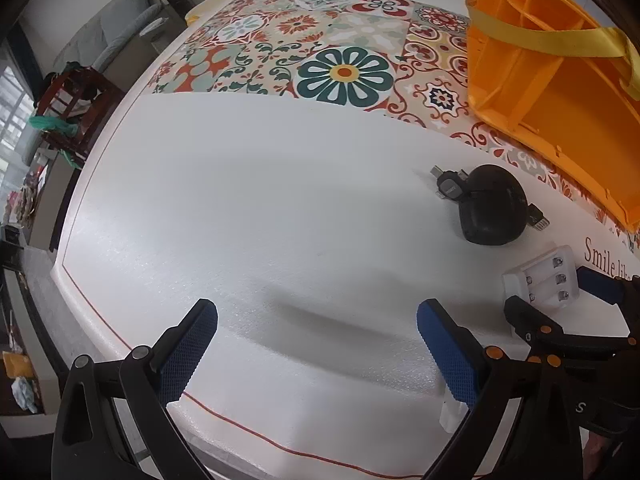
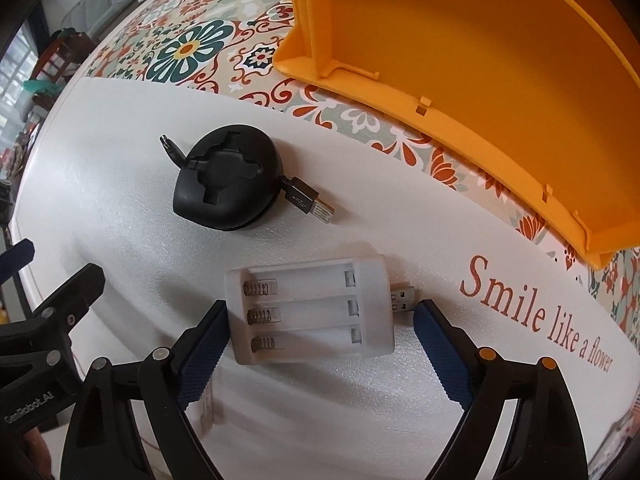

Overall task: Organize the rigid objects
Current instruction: 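Close the right gripper on the white battery charger, then close the left gripper on the black cable reel while the right holds the charger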

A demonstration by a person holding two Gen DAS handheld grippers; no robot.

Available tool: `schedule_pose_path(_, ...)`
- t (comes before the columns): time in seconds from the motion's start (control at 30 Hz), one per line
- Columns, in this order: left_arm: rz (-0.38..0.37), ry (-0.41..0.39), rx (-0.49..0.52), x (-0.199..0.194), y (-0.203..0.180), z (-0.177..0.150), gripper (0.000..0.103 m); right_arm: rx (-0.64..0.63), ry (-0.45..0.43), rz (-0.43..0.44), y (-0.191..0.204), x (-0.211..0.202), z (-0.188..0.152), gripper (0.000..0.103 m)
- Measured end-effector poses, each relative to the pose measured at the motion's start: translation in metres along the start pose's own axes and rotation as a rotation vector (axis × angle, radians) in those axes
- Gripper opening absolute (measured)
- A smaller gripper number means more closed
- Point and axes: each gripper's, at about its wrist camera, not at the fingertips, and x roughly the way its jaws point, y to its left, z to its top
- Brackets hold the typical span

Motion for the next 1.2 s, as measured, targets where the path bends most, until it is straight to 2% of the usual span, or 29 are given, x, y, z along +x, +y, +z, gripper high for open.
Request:
schedule_pose_path(0.33, -0.037, -0.017, 0.027, -0.001, -0.009, 0.001, 0.102, 0.041, -0.045, 0.013, -0.02, -0.019, -0.011, 0.091)
schedule_pose_path(0.8, -0.165, -0.087, 0.147, 0.005, -0.052, 0.014, 0.102, 0.197, -0.087, -0.017, -0.066, -0.038, -0.025, 0.091)
schedule_pose_path(1.03, -0.173, -0.135, 0.239, 0.011, -0.076, 0.022, 0.1, 0.269, -0.09, -0.016, -0.089, -0.039, -0.036, 0.091)
schedule_pose_path(1.2, -0.161, -0.171, 0.273, 0.014, -0.087, 0.029, 0.096, 0.31, -0.097, -0.013, -0.107, -0.044, -0.051, 0.091)
